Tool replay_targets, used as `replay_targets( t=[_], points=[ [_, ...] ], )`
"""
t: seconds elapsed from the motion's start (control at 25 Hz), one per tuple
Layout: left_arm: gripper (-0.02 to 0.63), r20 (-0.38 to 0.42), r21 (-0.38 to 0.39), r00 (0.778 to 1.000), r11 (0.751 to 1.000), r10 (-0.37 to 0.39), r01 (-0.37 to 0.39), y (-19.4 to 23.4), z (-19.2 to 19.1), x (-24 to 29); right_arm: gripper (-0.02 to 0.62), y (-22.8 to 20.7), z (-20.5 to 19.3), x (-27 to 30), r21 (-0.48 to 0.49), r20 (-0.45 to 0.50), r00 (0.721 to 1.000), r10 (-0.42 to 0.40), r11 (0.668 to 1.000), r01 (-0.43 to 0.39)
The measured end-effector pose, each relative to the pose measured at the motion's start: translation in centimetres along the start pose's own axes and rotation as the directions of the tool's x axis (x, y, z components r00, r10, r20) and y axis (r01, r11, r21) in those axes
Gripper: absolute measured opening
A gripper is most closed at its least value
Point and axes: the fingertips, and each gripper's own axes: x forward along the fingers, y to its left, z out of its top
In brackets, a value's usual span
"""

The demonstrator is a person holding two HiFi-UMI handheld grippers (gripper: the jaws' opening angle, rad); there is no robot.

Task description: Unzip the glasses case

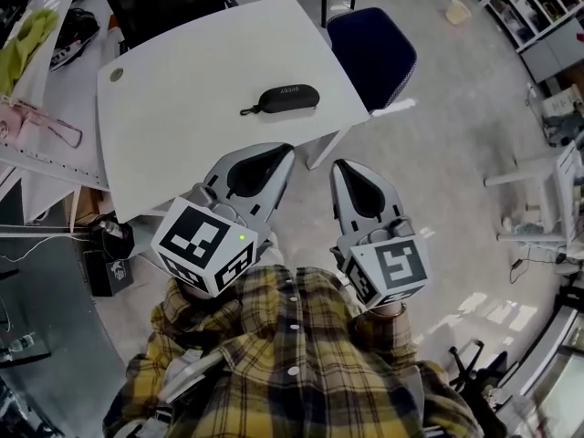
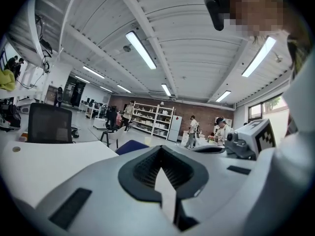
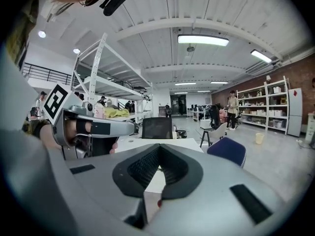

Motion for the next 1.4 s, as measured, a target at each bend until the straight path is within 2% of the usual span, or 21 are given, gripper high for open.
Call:
replay_targets(
  t=[0.16, 0.4, 0.52, 0.8, 1.04, 1.2, 1.4],
  points=[
    [0.008, -0.028, -0.002, 0.999, 1.0, -0.018, 0.018, 1.5, -0.5, 1.4, -0.002, -1.4, 0.2, 1.9, 0.05, 0.003, 0.999, -0.035, 0.998, 0.035],
    [0.008, -0.043, -0.008, 0.999, 1.0, -0.017, 0.017, 4.4, -0.4, 4.2, -0.002, -4.0, 0.0, 5.3, 0.037, -0.026, 0.998, -0.051, 0.998, 0.052],
    [0.008, -0.034, -0.013, 0.999, 1.0, 0.0, -0.001, 6.3, 0.3, 6.1, -0.002, -5.4, 0.6, 7.9, 0.015, -0.038, 0.999, -0.035, 0.999, 0.035],
    [0.008, -0.028, -0.017, 0.997, 0.997, 0.077, -0.077, 11.2, 2.6, 11.7, -0.002, -10.2, 2.9, 14.5, 0.021, -0.038, 0.998, 0.044, 0.999, -0.044],
    [0.008, -0.019, -0.046, 0.985, 0.984, 0.173, -0.174, 15.1, 4.6, 17.3, -0.002, -15.0, 5.0, 19.8, -0.009, -0.06, 0.987, 0.147, 0.989, -0.148],
    [0.008, -0.008, -0.049, 0.971, 0.97, 0.238, -0.238, 17.0, 5.9, 20.8, -0.002, -17.7, 5.8, 22.9, -0.012, -0.079, 0.968, 0.238, 0.971, -0.24],
    [0.008, -0.014, -0.08, 0.94, 0.937, 0.341, -0.341, 18.9, 5.8, 23.0, -0.002, -19.7, 5.4, 25.7, -0.017, -0.12, 0.929, 0.349, 0.935, -0.354]
  ],
)
